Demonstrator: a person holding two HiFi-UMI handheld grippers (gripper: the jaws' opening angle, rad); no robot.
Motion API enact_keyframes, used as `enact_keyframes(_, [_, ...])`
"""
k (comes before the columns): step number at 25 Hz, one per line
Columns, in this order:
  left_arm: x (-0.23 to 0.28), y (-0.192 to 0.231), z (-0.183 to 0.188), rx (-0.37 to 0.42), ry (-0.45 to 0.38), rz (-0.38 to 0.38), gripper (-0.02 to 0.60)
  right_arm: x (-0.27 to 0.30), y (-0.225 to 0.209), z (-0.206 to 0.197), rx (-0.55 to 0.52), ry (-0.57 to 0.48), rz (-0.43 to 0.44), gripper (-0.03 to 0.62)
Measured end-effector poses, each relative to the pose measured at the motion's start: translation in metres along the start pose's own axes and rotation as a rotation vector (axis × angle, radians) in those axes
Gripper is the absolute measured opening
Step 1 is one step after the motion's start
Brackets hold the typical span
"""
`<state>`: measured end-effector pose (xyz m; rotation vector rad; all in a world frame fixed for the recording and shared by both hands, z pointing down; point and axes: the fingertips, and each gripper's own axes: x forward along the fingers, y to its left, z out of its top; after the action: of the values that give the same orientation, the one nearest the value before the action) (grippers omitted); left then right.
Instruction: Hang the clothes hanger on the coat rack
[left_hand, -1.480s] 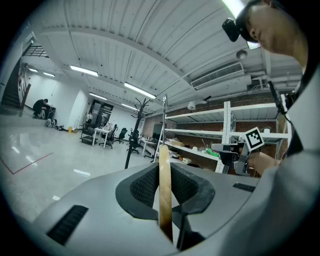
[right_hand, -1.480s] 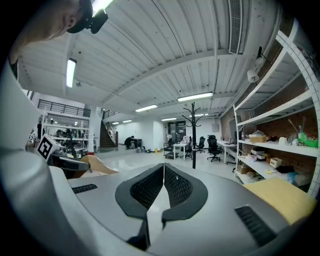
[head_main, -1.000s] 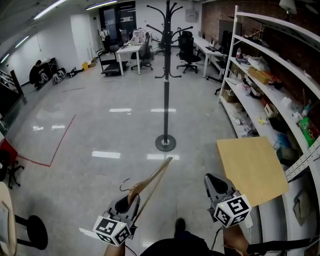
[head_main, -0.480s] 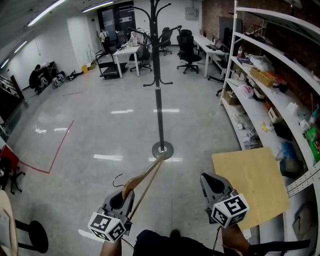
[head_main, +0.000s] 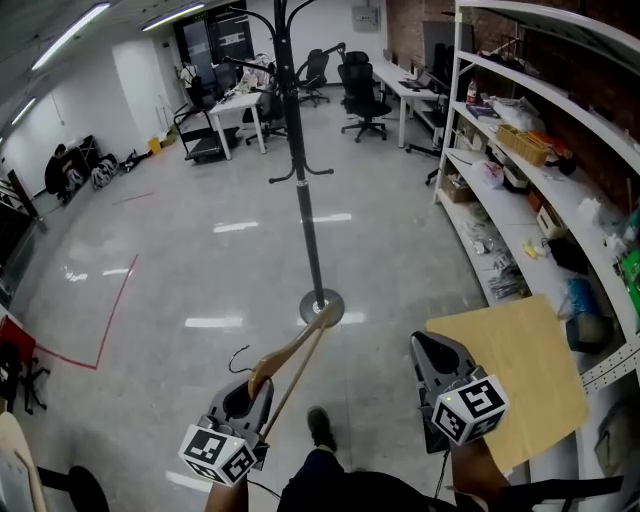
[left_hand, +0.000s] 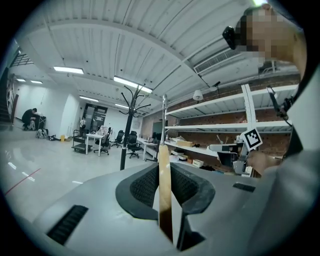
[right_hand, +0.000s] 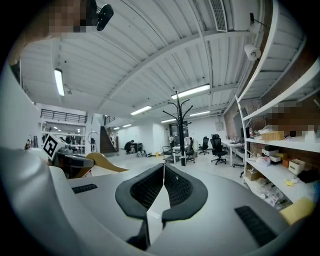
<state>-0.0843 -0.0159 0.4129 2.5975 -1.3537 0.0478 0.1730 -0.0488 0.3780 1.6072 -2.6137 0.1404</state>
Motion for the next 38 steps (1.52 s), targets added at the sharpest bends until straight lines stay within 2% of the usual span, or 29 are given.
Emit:
enact_keyframes(11, [0.1,0.095,0.025,0.007,-0.011,-0.043,0.052,0.136,-0.028,0.025,-0.036,-0.003,-0.013,0.008])
enact_keyframes(18, [0.178,0.164,0.048,0.013,0.005,-0.108,0.052,0.238,-0.043,0.039,-0.02,-0.019,-0.044,0.008])
enact_keyframes(22, [0.204,0.173,0.049,-0.01,0.02,-0.127,0.052,0.259,-0.055,0.036,-0.024,0.001,-0.044,0.008])
enact_keyframes(33, [0.311,0.199,0.064,0.026,0.061,-0.109,0.052,0.359,-0.126,0.041,0.013,-0.008,0.01,0.008])
enact_keyframes(38, [0.386,0.212,0.053,0.026,0.111,-0.101,0.052,0.417,-0.171,0.054,0.011,-0.035,0.059,0.008])
